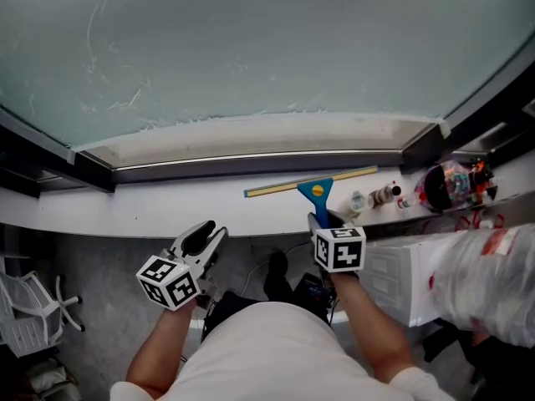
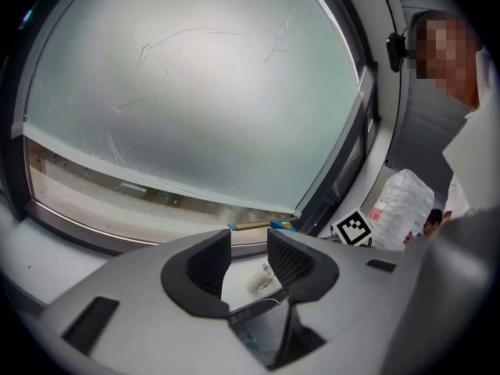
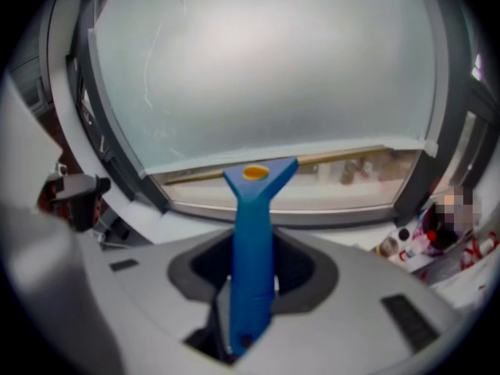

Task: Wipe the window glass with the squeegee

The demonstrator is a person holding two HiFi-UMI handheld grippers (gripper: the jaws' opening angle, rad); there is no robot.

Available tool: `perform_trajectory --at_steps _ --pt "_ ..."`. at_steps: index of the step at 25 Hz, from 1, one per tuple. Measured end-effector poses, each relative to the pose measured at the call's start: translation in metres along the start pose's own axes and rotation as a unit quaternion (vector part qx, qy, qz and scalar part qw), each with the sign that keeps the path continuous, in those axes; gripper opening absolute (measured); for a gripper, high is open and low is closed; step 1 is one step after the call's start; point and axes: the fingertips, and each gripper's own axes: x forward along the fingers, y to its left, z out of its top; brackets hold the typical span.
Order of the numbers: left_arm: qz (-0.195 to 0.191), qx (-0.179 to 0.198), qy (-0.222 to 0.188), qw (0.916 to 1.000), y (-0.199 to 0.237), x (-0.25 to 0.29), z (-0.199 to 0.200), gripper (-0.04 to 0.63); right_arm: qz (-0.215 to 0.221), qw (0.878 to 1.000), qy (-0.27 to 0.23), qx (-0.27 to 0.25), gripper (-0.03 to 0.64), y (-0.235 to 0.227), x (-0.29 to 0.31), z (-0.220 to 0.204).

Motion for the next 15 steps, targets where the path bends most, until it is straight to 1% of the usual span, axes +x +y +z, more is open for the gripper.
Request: perform_trajectory --at_steps 7,10,15 --pt "-0.022 0.011 -0.015 0.9996 0.005 -0.050 -0.002 0.166 -0.012 1.000 -0.018 0.004 0.146 0.043 -0.023 -0.015" --pt "-0.030 0.013 -0.015 0.9993 0.009 -0.076 -0.010 0.166 -0.016 1.000 -0.020 0.012 0.146 0.065 -0.032 -0.030" --pt "-0.049 0.030 -0.019 0.9982 0.007 -0.124 -0.021 0.166 -0.028 0.999 -0.037 0.020 0.146 0.100 -0.053 -0.054"
